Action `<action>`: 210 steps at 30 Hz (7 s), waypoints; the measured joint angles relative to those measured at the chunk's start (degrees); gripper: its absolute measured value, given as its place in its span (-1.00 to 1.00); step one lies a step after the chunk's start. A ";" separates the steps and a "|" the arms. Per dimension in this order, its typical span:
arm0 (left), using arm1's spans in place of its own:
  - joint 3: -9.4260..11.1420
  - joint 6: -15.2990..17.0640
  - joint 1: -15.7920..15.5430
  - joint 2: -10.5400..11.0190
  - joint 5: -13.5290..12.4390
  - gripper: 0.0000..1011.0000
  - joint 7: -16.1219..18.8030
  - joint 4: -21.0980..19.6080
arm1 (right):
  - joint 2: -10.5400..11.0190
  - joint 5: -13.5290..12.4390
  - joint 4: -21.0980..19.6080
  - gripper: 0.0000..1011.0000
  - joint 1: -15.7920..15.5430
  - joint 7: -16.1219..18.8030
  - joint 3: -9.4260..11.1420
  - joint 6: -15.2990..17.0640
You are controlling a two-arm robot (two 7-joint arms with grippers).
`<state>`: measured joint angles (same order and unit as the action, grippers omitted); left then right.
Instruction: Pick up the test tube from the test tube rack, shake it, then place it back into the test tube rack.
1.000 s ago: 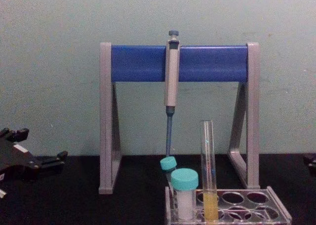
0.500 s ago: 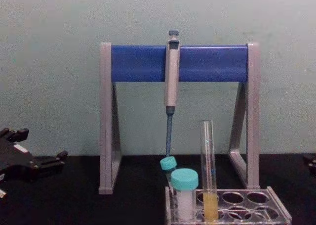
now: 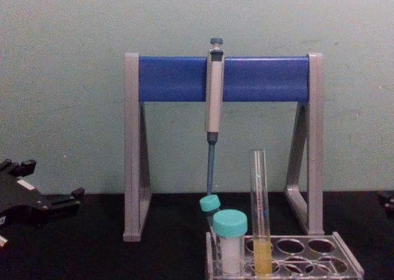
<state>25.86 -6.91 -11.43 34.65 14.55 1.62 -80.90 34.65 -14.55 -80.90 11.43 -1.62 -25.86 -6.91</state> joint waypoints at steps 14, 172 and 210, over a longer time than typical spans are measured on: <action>0.00 0.00 0.00 0.00 0.00 0.98 0.00 0.00 | 0.00 0.00 0.00 0.98 0.00 0.00 0.00 0.00; 0.00 0.00 0.00 0.00 0.00 0.98 0.00 0.00 | -9.08 -16.79 0.57 -0.04 6.73 33.59 -2.94 10.27; 0.00 0.00 0.00 0.00 0.00 0.98 0.00 0.00 | -8.56 -16.34 -0.09 -0.54 5.44 36.41 -3.20 5.34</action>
<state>25.86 -6.91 -11.43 34.65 14.55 1.62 -80.90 26.09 -30.88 -80.98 16.87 34.79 -29.06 -1.56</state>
